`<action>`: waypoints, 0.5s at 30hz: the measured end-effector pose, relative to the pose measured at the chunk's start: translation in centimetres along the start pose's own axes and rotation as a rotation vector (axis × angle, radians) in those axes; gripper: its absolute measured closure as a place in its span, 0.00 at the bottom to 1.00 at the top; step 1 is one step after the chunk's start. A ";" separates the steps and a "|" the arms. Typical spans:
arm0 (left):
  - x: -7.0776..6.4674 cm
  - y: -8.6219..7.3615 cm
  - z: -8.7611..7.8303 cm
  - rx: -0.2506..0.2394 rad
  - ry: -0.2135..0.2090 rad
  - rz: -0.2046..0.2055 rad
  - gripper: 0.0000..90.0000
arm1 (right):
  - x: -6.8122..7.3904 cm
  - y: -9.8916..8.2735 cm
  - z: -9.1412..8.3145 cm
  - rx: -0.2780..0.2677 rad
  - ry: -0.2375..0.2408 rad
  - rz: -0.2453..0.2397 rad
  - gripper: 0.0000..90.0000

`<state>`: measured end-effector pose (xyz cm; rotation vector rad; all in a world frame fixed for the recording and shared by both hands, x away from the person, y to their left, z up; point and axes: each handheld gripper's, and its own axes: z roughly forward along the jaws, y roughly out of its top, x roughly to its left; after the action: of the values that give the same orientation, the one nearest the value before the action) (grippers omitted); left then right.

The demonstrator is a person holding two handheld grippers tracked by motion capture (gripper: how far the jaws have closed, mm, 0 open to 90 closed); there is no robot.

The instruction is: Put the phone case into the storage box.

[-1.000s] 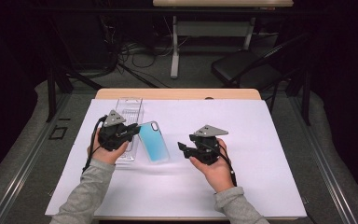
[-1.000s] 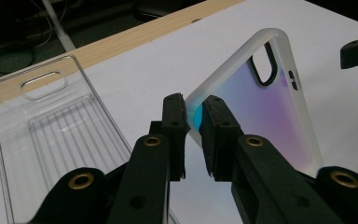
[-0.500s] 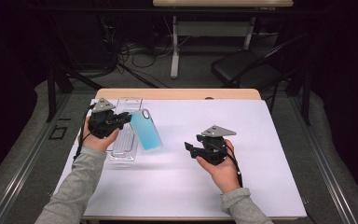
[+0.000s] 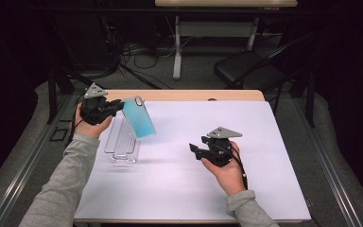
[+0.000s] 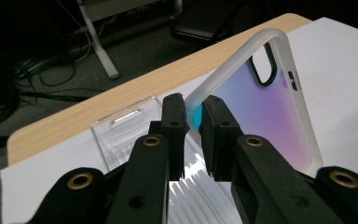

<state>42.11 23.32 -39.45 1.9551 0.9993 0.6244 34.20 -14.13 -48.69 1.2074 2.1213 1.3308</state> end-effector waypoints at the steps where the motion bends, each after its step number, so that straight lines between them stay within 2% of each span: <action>1: 0.2 0.1 0.1 -0.006 0.005 -0.001 0.89 | 0.0 0.0 0.0 0.001 0.001 0.000 0.48; 15: 2.9 1.6 2.0 0.006 0.016 0.006 0.89 | -0.7 -0.1 -0.2 0.003 -0.016 0.015 0.48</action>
<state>45.81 24.31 -39.02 1.9618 1.0068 0.6418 34.43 -14.77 -48.78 1.2329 2.1083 1.3207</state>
